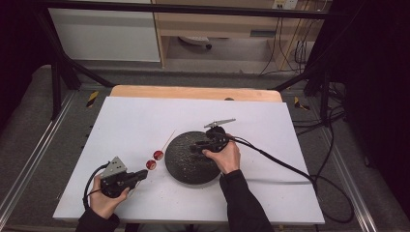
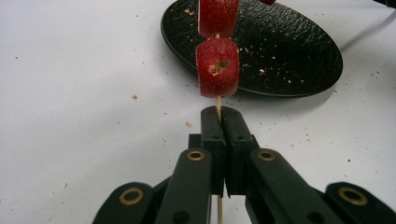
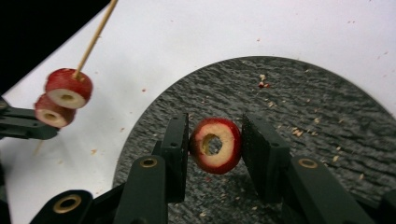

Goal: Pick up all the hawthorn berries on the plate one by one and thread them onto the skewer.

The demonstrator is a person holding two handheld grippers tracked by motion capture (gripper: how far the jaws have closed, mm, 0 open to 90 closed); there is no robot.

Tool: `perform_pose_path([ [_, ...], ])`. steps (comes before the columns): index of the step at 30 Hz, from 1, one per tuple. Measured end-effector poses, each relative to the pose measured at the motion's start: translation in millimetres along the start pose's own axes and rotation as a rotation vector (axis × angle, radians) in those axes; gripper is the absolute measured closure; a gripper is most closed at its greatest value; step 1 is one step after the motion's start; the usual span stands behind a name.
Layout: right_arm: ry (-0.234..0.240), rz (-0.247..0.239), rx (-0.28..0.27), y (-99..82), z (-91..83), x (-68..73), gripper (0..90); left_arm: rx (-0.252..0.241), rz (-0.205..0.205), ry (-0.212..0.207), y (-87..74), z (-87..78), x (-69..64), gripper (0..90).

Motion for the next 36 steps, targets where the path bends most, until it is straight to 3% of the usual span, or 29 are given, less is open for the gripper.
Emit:
perform_pose_path([
  [8,0.034,0.033,-0.093,-18.4,-8.6,1.7,63.2,0.005,0.009,-0.006,-0.3,3.4,-4.9,88.4],
  [20,0.048,0.099,-0.255,-38.7,-23.6,-1.8,63.3,0.007,0.020,-0.019,0.3,12.5,-16.9,88.4],
  [36,0.029,0.171,-0.467,-43.9,-40.9,-7.9,63.3,-0.005,0.028,-0.028,5.9,23.3,-38.1,88.3],
])
Point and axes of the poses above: each handheld gripper's, and its own axes: z roughly forward along the jaws, y roughly out of its top, x roughly to its left, the point moved 3 cm from there along z, roughly forward along the jaws, and after that the axes turned 10 degrees about -z, right-handed, at the moved point
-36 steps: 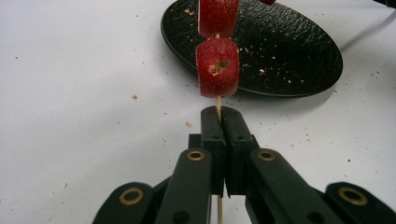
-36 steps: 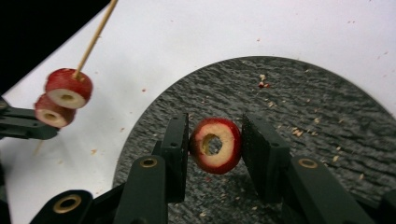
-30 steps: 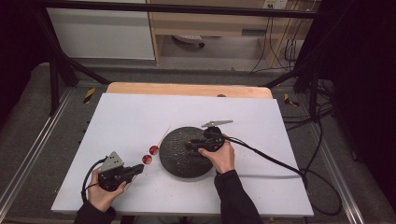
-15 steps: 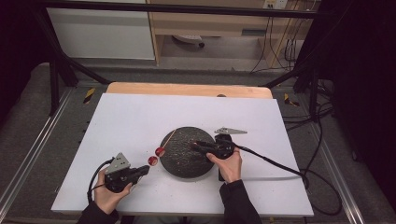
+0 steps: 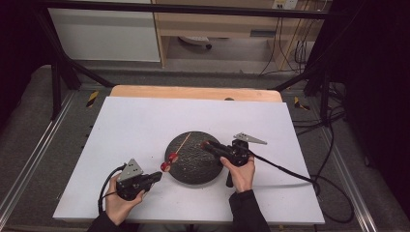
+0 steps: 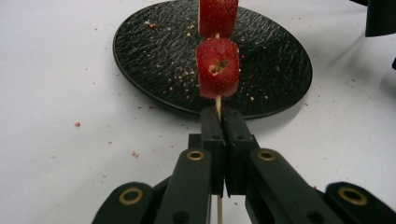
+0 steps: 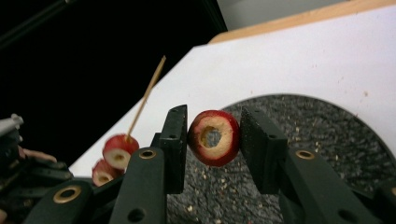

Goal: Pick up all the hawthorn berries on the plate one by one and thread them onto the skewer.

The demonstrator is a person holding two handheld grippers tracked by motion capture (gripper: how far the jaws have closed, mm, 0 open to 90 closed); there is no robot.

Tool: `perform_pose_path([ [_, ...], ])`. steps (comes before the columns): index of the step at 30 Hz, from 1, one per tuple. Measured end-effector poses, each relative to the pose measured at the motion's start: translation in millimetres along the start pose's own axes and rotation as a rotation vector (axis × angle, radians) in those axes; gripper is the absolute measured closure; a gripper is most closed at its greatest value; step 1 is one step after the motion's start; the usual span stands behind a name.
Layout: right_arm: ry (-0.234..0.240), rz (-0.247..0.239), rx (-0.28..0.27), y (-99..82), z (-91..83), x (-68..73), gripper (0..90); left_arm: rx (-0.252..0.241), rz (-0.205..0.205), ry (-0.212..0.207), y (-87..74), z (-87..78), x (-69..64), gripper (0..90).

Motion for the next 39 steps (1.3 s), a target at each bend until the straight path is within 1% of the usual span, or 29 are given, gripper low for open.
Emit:
perform_pose_path([
  [4,-0.007,0.005,-0.060,6.3,-3.3,0.3,63.3,-0.014,-0.010,0.003,3.1,1.8,-3.2,88.3],
  [5,-0.008,0.015,-0.075,8.1,-4.0,0.7,63.4,-0.016,-0.012,0.002,4.1,2.3,-4.0,88.4],
  [9,-0.014,0.030,-0.136,14.8,-5.4,0.1,63.4,-0.025,-0.010,0.000,8.1,5.7,-8.9,88.4],
  [11,-0.017,0.048,-0.160,18.3,-6.1,0.0,63.4,-0.025,-0.009,-0.002,10.0,8.0,-11.6,88.3],
  [12,-0.019,0.044,-0.175,19.9,-6.2,-1.1,63.4,-0.026,-0.010,-0.003,10.9,9.0,-12.7,88.3],
  [17,-0.035,0.069,-0.239,27.4,-6.7,-3.1,63.4,-0.034,-0.023,-0.008,14.7,13.7,-17.6,88.3],
  [18,-0.038,0.071,-0.259,29.3,-6.6,-4.0,63.4,-0.034,-0.022,-0.007,15.1,14.4,-18.4,88.3],
  [25,-0.054,0.097,-0.319,35.7,-6.3,-6.5,63.5,-0.038,-0.020,-0.017,17.9,20.6,-24.3,88.3],
  [32,-0.070,0.102,-0.363,39.4,-7.4,-7.9,63.5,-0.032,-0.011,-0.032,20.5,27.4,-31.0,88.4],
  [37,-0.075,0.116,-0.391,43.2,-9.1,-8.4,63.5,-0.042,-0.009,-0.044,23.9,30.5,-37.1,88.4],
  [39,-0.080,0.114,-0.403,44.2,-9.6,-9.0,63.5,-0.043,-0.011,-0.045,24.9,32.1,-38.7,88.3],
])
Point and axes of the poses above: each handheld gripper's, and its own axes: z roughly forward along the jaws, y roughly out of its top, x roughly to its left, the point moved 3 cm from there along z, roughly forward along the jaws, and after that the axes turned 10 degrees about -z, right-handed, at the moved point
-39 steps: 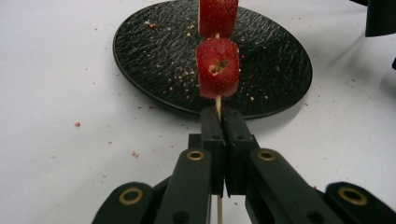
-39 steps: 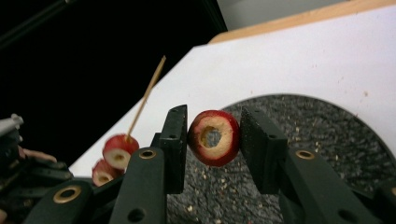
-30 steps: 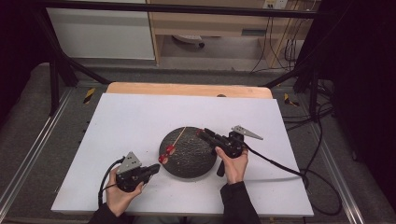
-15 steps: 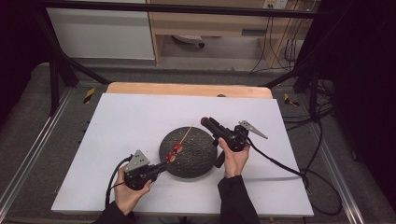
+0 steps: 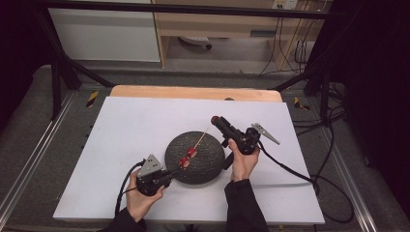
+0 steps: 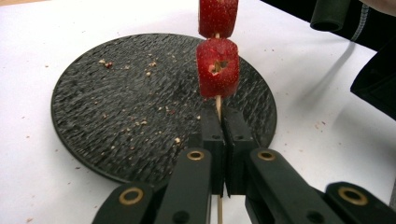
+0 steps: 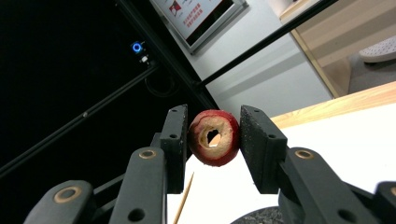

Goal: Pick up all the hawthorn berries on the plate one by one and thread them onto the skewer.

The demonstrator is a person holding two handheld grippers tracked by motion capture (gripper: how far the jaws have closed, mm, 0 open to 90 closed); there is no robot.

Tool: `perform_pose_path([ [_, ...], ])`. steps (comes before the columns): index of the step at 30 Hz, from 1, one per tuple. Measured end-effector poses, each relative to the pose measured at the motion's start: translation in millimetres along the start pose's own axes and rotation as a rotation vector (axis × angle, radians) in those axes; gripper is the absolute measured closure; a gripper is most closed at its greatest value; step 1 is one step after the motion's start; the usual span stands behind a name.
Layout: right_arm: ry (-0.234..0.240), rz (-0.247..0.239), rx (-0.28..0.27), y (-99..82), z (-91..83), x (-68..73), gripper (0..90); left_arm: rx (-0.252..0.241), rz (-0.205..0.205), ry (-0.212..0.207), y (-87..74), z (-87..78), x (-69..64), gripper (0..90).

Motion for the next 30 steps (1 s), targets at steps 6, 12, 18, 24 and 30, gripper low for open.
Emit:
perform_pose_path([
  [6,0.001,0.016,-0.024,1.9,0.3,0.2,63.6,-0.005,0.001,-0.010,1.6,4.8,-6.1,88.3],
  [12,0.007,0.025,-0.034,2.2,-0.2,1.1,63.6,-0.013,-0.007,-0.016,3.7,8.5,-9.5,88.3],
  [18,0.011,0.026,-0.035,2.1,-1.0,1.9,63.6,-0.024,-0.013,-0.025,5.1,10.5,-11.5,88.4],
  [24,0.011,0.027,-0.044,2.4,-1.2,2.2,63.6,-0.037,-0.026,-0.028,6.6,11.8,-13.1,88.4],
  [30,0.013,0.033,-0.055,1.9,-1.2,2.7,63.6,-0.042,-0.030,-0.020,8.2,14.4,-16.8,88.4],
])
Point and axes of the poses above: each handheld gripper's, and its own axes: z roughly forward along the jaws, y roughly out of its top, x roughly to its left, the point moved 3 cm from there along z, roughly forward along the jaws, and after that the axes turned 10 degrees about -z, right-handed, at the moved point
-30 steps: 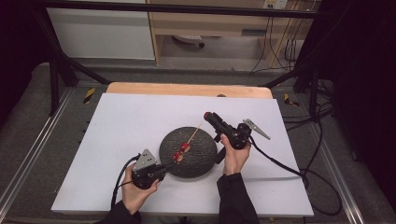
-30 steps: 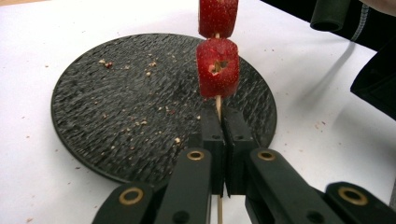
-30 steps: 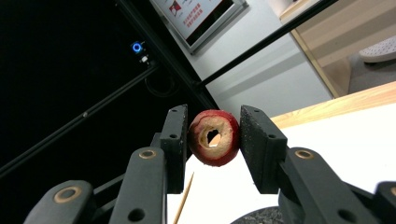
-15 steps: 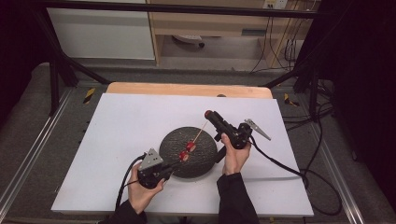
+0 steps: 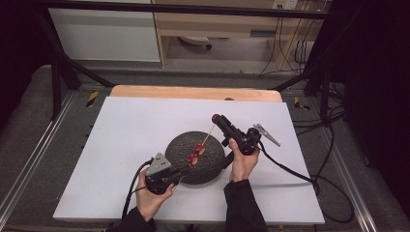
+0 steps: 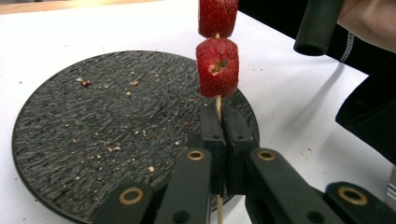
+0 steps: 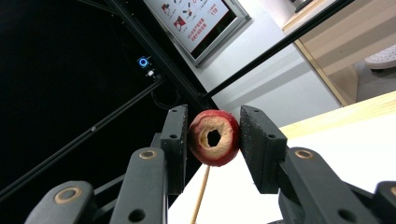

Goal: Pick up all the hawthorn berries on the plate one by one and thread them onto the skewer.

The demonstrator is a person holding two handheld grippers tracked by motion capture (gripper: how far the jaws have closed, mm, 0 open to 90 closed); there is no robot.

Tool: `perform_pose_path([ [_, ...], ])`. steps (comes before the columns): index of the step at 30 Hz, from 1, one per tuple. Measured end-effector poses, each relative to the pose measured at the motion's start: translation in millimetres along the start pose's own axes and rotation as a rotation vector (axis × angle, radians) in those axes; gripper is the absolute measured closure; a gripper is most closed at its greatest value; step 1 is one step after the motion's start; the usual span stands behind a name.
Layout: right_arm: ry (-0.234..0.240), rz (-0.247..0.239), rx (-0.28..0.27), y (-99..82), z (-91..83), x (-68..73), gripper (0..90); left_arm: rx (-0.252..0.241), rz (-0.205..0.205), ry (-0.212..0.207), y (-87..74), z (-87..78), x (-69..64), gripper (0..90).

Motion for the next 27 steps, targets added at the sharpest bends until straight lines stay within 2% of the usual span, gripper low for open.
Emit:
perform_pose_path([
  [11,0.009,0.012,-0.002,-3.8,-0.2,1.3,63.7,-0.039,-0.030,0.004,7.1,6.3,-6.4,88.4],
  [14,0.006,0.007,-0.012,-4.9,-1.1,2.2,63.8,-0.029,-0.036,0.011,9.9,7.8,-6.6,88.4],
  [19,0.004,-0.001,-0.022,-3.5,-3.0,3.5,63.9,-0.026,-0.031,0.012,9.6,10.5,-8.9,88.4],
  [27,-0.006,0.017,-0.040,-3.0,-1.8,2.9,64.4,-0.045,-0.029,0.026,8.2,10.6,-12.7,88.5],
])
Point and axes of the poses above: each handheld gripper's, and its own axes: z roughly forward along the jaws, y roughly out of its top, x roughly to its left, the point moved 3 cm from there along z, roughly forward along the jaws, and after that the axes turned 10 degrees about -z, right-handed, at the moved point
